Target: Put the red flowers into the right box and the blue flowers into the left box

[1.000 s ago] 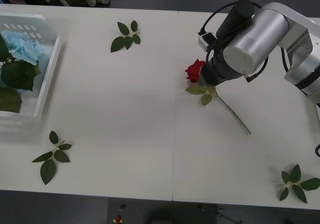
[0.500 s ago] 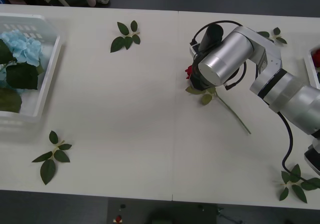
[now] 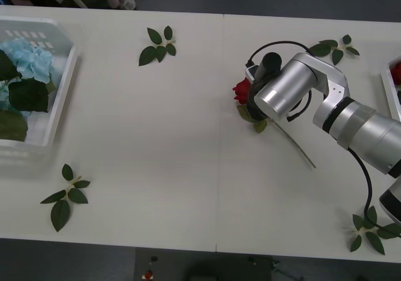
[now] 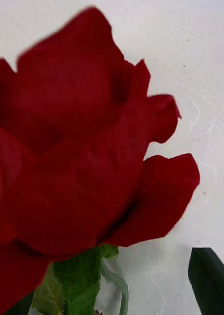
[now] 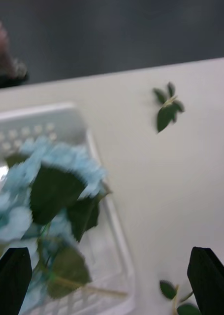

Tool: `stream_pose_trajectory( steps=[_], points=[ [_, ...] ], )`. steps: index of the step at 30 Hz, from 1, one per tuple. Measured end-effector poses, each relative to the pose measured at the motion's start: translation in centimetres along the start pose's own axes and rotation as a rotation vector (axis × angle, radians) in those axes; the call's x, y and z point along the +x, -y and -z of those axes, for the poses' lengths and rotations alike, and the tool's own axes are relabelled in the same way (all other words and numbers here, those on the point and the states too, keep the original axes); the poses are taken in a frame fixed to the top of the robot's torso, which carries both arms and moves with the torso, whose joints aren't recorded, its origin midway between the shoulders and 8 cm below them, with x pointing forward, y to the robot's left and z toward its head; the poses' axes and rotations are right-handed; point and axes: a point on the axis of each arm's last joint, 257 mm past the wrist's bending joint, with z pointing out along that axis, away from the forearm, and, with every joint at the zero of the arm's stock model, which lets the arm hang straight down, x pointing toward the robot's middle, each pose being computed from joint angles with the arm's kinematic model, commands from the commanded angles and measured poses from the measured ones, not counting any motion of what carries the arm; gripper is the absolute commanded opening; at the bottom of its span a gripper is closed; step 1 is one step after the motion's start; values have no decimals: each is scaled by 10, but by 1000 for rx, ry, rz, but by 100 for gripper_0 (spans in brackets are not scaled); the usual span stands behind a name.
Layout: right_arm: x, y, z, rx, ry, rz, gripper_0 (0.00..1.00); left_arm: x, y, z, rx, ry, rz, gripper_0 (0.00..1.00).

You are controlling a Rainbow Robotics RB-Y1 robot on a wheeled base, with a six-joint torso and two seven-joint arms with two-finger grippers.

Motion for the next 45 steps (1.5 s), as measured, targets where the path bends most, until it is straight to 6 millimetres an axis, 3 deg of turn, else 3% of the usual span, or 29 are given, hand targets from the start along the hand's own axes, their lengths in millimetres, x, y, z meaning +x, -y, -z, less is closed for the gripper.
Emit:
stream_pose_trajectory(
  steps=[1,3,5,7,10,13,15,18,23,26,29,31,34,38,41,45],
  points=[
    [0,0,0,-1,1,-1,83,-14,22,-5,41,31,-29,92],
    [-1,0,0,-2,2,-1,68,-36,74,-29,104,106,-92,92],
    [-1,1,0,0,2,24,42,-42,120,-59,133,193,-121,92],
    [-4,0,-1,-5,15,56,23,-20,168,-91,177,214,-120,92],
    [-5,-5,-4,-14,22,56,1,44,227,-124,280,124,-80,93],
    [-6,-12,-6,-23,23,53,0,93,258,-137,336,32,-132,93],
    [-8,-15,-6,-28,26,52,0,106,268,-138,342,16,-211,93],
    [-12,-17,-7,-32,41,49,0,105,291,-134,369,39,-288,93],
    [-13,-16,-7,-31,42,46,0,87,327,-133,417,111,-406,93],
    [-15,-2,-3,-21,29,9,0,79,342,-136,451,123,-438,93],
    [-19,30,12,-26,-25,-85,0,79,347,-136,462,124,-442,93],
    [-26,62,30,-15,-48,-136,0,78,348,-136,463,130,-436,94],
    [-33,132,70,49,-95,-176,0,75,350,-136,461,148,-427,94],
    [-41,240,134,193,-104,-168,0,73,351,-137,460,161,-421,93],
    [-29,312,173,295,-115,-120,0,73,351,-137,460,161,-421,93],
    [3,383,196,392,-127,-188,0,73,351,-137,460,161,-421,93]
  ],
)
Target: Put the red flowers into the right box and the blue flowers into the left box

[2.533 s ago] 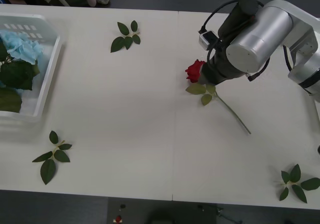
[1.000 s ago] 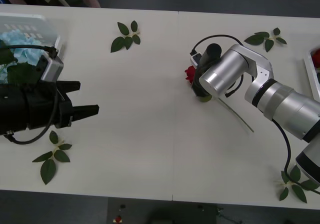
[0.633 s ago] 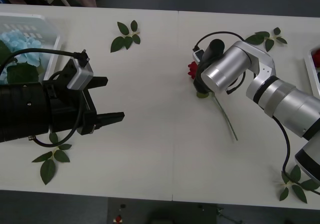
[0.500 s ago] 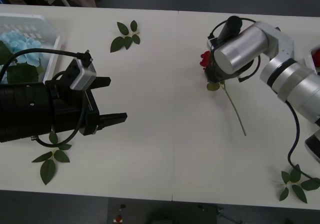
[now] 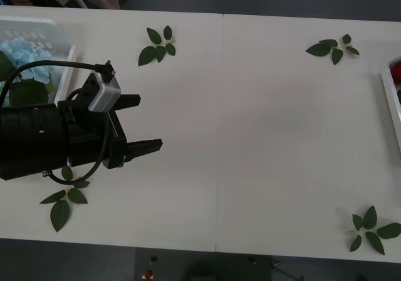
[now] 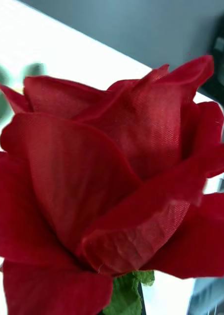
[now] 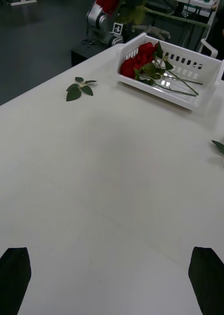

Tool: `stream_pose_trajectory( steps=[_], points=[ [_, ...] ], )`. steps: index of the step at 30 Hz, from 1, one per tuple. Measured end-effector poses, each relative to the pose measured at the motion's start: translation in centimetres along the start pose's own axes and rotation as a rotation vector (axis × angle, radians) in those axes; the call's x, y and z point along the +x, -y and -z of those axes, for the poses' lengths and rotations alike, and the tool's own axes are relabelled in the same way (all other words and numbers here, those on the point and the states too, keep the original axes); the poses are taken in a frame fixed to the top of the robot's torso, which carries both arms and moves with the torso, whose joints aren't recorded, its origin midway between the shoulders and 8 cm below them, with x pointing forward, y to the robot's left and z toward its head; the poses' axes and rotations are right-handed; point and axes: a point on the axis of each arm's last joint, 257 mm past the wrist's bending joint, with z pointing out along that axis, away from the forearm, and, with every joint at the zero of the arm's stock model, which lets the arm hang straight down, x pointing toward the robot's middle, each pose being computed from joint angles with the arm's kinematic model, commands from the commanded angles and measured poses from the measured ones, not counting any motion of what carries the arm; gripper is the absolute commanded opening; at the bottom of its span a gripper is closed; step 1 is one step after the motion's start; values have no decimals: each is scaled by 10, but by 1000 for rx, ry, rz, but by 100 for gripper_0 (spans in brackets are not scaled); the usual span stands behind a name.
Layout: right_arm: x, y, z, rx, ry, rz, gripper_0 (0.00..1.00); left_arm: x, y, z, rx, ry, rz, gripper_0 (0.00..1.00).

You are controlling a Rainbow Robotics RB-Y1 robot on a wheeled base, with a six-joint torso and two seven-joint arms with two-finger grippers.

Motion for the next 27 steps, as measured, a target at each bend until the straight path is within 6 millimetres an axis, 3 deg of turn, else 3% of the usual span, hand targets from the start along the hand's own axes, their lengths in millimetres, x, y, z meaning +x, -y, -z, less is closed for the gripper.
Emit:
stream_pose_trajectory(
  steps=[3,9,17,23,24,25,26,27],
  points=[
    [12,37,-19,63,8,-53,0,0,0,0,0,0,0,94],
    [44,81,-66,168,37,-74,0,0,0,0,1,0,0,93],
    [95,109,-111,255,51,-25,0,0,0,0,1,0,0,93],
    [129,119,-131,282,42,-17,0,0,0,0,1,0,0,93],
    [133,119,-133,282,38,-16,3,0,0,0,1,0,0,93],
    [136,119,-135,283,36,-14,22,0,0,0,1,0,0,93],
    [138,119,-136,282,33,-13,33,0,0,0,1,0,0,93],
    [138,119,-136,282,31,-13,50,0,0,0,1,0,0,93]
  ],
)
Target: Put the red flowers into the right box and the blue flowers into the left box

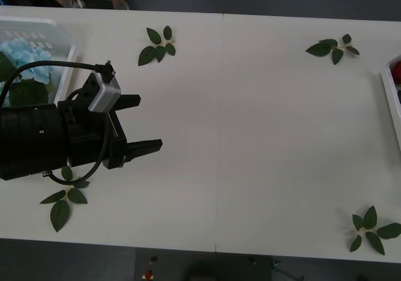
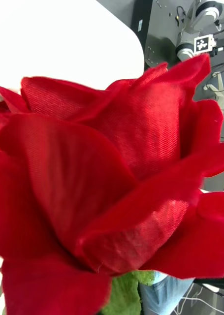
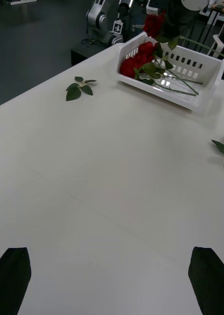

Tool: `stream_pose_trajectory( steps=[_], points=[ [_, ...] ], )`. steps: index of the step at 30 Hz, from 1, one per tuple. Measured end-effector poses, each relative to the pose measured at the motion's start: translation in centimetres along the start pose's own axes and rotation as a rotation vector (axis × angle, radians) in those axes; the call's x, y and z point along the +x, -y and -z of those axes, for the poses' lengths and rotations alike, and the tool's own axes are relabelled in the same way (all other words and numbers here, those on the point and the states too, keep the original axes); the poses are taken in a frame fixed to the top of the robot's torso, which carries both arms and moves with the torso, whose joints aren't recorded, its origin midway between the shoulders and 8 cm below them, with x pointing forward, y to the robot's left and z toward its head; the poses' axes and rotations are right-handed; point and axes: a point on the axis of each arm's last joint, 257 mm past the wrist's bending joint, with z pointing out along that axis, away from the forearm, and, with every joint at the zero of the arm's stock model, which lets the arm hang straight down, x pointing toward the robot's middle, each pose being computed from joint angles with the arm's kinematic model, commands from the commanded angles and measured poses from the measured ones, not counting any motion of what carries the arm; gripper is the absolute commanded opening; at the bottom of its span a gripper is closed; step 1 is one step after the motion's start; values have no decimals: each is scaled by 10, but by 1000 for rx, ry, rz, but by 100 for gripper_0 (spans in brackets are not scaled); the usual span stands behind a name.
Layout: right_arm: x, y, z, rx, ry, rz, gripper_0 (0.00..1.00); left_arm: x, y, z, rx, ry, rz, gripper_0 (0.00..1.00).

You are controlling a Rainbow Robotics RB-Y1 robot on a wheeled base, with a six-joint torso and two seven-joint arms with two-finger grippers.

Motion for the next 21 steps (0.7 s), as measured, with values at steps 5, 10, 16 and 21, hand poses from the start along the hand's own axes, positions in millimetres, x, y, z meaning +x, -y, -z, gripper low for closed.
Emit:
stream_pose_trajectory(
  steps=[5,10,16,21],
  points=[
    [0,0,0,0,0,0,80,0,0,0,0,0,0,93],
    [-4,-15,2,-52,4,-52,87,0,0,0,0,0,0,93],
    [-32,-96,48,-353,-29,-92,88,0,0,0,0,0,0,93],
    [-93,-163,155,-662,183,71,88,0,0,0,0,0,0,93]
  ],
)
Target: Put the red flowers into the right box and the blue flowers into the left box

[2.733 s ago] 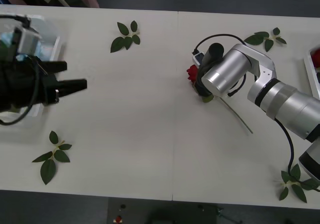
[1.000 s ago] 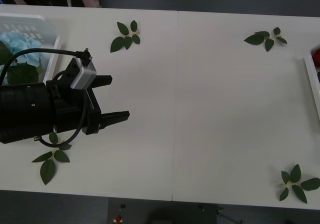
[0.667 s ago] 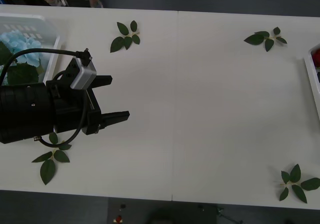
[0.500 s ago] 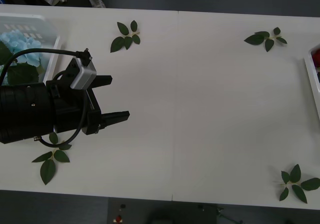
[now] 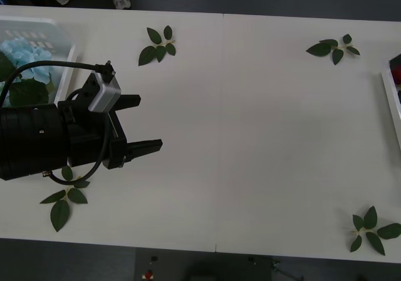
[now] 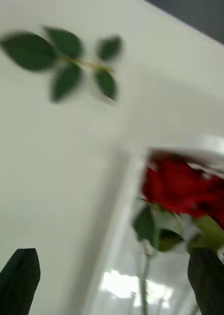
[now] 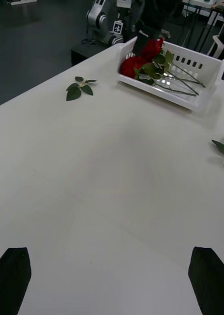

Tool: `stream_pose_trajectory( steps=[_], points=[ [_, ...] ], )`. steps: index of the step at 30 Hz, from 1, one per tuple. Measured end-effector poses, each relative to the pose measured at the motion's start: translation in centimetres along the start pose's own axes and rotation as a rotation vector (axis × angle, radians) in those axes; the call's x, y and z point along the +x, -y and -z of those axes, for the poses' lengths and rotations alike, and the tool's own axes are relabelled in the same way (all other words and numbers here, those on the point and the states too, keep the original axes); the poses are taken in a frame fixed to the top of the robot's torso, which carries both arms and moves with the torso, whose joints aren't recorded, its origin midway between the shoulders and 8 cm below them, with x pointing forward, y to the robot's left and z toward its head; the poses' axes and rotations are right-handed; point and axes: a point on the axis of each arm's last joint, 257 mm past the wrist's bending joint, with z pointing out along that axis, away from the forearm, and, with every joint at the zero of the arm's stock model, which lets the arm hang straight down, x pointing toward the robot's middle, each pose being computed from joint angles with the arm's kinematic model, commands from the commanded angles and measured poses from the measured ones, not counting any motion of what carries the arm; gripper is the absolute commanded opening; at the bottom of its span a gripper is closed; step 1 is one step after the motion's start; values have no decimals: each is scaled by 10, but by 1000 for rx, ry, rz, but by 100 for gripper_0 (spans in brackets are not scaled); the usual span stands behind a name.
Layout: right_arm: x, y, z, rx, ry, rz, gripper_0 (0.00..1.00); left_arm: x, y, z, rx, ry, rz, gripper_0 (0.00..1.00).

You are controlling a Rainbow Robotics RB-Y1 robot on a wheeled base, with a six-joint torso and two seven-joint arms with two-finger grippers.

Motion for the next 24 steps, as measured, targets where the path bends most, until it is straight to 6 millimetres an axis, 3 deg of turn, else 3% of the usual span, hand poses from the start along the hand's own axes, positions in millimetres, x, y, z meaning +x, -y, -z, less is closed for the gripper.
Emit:
stream_pose_trajectory(
  steps=[4,9,13,17,24],
  points=[
    [-25,-88,43,-174,113,160,88,0,0,0,0,0,0,93],
    [-24,-183,79,-311,250,357,90,0,0,0,0,0,0,94],
    [-20,-246,103,-429,379,384,90,0,0,0,0,0,0,93],
    [-17,-286,123,-506,449,396,90,0,0,0,0,0,0,94],
    [-31,-333,165,-621,545,450,90,0,0,0,0,0,0,93]
  ],
)
